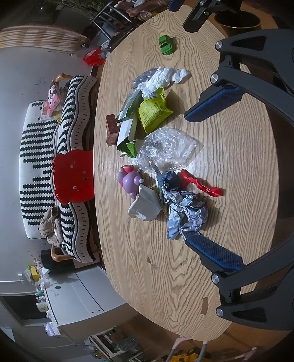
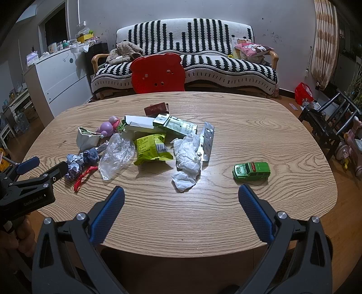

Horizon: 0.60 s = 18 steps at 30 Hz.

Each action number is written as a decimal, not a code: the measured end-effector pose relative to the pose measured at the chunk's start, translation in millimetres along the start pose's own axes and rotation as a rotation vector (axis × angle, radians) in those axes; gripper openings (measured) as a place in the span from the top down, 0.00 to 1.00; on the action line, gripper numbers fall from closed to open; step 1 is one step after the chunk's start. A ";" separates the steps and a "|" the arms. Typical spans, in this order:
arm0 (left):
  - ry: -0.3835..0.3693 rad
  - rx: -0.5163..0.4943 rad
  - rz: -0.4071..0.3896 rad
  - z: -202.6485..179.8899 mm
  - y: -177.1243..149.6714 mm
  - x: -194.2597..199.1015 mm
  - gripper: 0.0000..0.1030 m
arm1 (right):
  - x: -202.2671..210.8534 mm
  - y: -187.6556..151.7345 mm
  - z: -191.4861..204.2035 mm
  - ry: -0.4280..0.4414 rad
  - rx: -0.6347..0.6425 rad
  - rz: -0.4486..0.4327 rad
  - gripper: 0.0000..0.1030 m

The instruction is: Collect trash

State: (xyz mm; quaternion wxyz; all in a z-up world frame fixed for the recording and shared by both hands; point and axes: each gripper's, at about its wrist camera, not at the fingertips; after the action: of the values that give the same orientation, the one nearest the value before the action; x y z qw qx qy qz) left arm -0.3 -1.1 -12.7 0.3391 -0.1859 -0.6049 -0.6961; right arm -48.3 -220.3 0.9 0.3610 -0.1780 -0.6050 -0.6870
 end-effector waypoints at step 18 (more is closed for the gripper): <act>-0.002 0.017 0.019 13.3 1.5 -4.8 0.05 | -0.8 0.4 -1.0 -0.001 0.001 0.003 0.05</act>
State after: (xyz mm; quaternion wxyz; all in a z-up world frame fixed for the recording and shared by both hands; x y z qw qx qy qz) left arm 2.1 12.9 -12.1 0.3464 -0.1894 -0.6094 -0.6875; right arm -47.3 -221.0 0.5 0.3618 -0.1788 -0.6050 -0.6864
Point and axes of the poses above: each gripper's, at about its wrist camera, not at the fingertips, and x roughly against the way its jaws point, z to its left, y to its top, and after that the axes turned 14 degrees about y, right-handed
